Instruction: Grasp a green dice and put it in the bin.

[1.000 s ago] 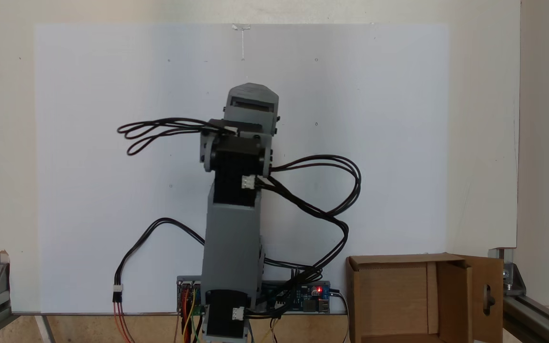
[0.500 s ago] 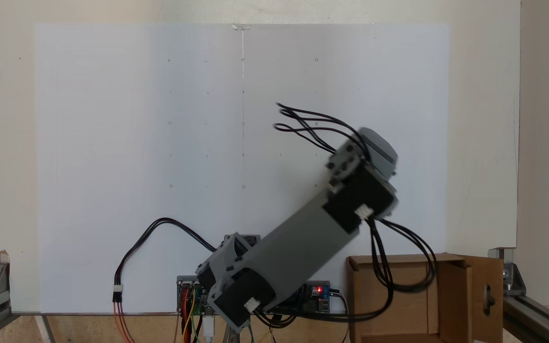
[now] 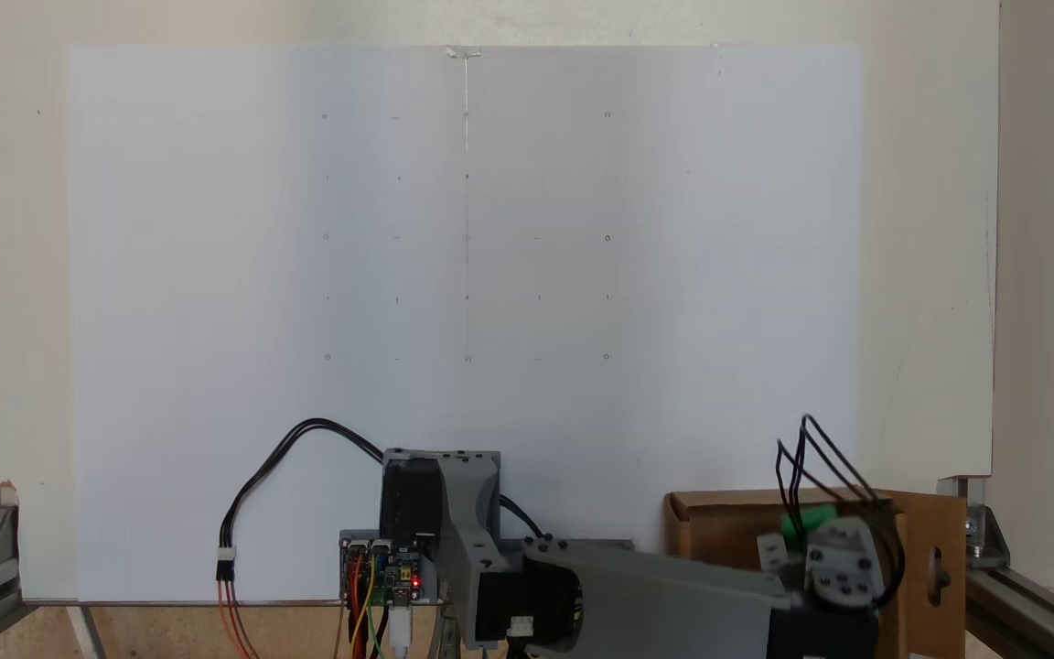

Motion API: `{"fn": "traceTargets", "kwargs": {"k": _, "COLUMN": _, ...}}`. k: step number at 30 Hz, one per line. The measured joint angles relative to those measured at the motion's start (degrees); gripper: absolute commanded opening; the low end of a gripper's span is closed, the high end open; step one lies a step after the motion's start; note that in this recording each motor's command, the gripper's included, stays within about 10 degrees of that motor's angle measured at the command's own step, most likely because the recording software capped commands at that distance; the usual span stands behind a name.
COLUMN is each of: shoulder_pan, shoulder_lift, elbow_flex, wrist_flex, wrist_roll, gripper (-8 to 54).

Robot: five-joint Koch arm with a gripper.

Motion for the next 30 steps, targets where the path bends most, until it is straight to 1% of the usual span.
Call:
{"fn": "traceTargets", "kwargs": {"k": 4, "shoulder_pan": 6.4, "shoulder_lift": -1.1, "elbow_flex": -0.1, "wrist_flex": 0.0, "wrist_roll": -3.7, "gripper": 11.8}}
{"fn": "traceTargets", "kwargs": {"k": 9, "shoulder_pan": 12.4, "shoulder_lift": -4.9, "elbow_flex": 0.0, "wrist_flex": -0.2, "wrist_roll": -7.3, "gripper": 11.9}}
{"fn": "traceTargets", "kwargs": {"k": 15, "shoulder_pan": 13.2, "shoulder_lift": -7.3, "elbow_flex": 0.1, "wrist_flex": -2.2, "wrist_roll": -8.1, "gripper": 11.8}}
{"fn": "traceTargets", "kwargs": {"k": 22, "shoulder_pan": 13.2, "shoulder_lift": -7.6, "elbow_flex": 1.2, "wrist_flex": -4.7, "wrist_roll": -8.1, "gripper": 11.8}}
{"fn": "traceTargets", "kwargs": {"k": 24, "shoulder_pan": 13.2, "shoulder_lift": -7.6, "elbow_flex": 1.2, "wrist_flex": -5.5, "wrist_roll": -8.1, "gripper": 27.9}}
{"fn": "traceTargets", "kwargs": {"k": 25, "shoulder_pan": 13.2, "shoulder_lift": -7.6, "elbow_flex": 1.2, "wrist_flex": -6.0, "wrist_roll": -8.1, "gripper": 32.9}}
{"fn": "traceTargets", "kwargs": {"k": 26, "shoulder_pan": 13.2, "shoulder_lift": -7.6, "elbow_flex": 1.2, "wrist_flex": -6.2, "wrist_roll": -8.1, "gripper": 35.2}}
{"fn": "traceTargets", "kwargs": {"k": 30, "shoulder_pan": 13.1, "shoulder_lift": -7.6, "elbow_flex": 1.6, "wrist_flex": -6.4, "wrist_roll": -8.1, "gripper": 35.6}}
